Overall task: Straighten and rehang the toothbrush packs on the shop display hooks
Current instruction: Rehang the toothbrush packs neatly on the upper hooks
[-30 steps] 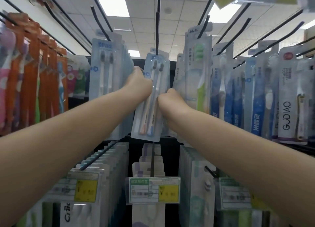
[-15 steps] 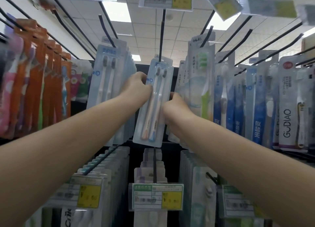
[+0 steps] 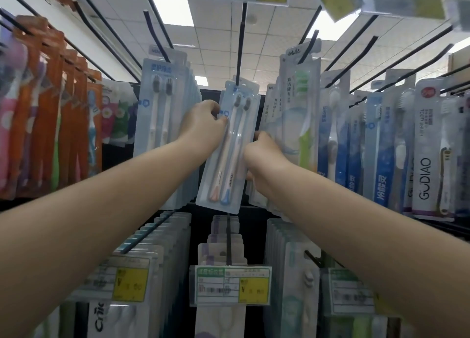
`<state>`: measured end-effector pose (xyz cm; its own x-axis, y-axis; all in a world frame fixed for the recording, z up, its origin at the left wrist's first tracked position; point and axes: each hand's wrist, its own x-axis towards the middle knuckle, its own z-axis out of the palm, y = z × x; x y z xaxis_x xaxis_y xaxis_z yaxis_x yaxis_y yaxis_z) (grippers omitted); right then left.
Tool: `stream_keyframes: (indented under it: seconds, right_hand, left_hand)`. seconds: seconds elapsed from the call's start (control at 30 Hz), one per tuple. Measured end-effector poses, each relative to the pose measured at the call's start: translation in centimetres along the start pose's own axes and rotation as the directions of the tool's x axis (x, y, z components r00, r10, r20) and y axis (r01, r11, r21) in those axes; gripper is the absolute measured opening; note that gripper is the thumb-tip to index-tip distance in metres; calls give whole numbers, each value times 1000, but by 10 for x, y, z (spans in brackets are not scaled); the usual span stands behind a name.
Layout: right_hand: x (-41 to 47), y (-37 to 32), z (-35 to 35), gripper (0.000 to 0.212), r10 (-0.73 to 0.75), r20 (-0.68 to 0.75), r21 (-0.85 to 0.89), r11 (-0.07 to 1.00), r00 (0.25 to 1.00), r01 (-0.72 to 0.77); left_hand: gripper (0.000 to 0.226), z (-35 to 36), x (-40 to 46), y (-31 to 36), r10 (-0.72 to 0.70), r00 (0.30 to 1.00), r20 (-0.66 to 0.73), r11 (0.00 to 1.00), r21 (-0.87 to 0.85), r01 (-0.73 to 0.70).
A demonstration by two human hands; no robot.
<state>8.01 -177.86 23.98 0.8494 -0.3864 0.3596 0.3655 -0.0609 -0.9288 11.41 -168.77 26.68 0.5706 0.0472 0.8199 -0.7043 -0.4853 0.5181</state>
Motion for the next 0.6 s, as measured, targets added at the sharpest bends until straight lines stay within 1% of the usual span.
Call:
stream_keyframes:
  seconds: [0.1,0.2,0.37,0.43,0.5,0.6]
  right_hand:
    - [3,0,2,25,45,-24,41,998,999,-44]
    - [8,2,2,21,95,-18,59,994,995,-94]
    - [11,3,2,26,117,-6,86,990,993,-116]
    - [13,5,2,23,89,1,67,994,996,-89]
    - [15,6,2,25,78,-6,62,995,997,-78]
    - [13,6,1,24,109,3,92,990,994,-109]
  left_hand:
    - [28,-1,1,1,-12,1000,6,1000,-1,12]
    - [27,0,4,1,-23,1000,17,1000,-3,23]
    - [17,2,6,1,-3,1000,15,1000,-11,3]
    - [17,1,5,1,2,1000,17,1000,-9,-2]
    - [18,0,4,0,5,1000,21,1000,-11,-5]
    - [20,-2,0,0,15,1000,27,1000,-14,-14]
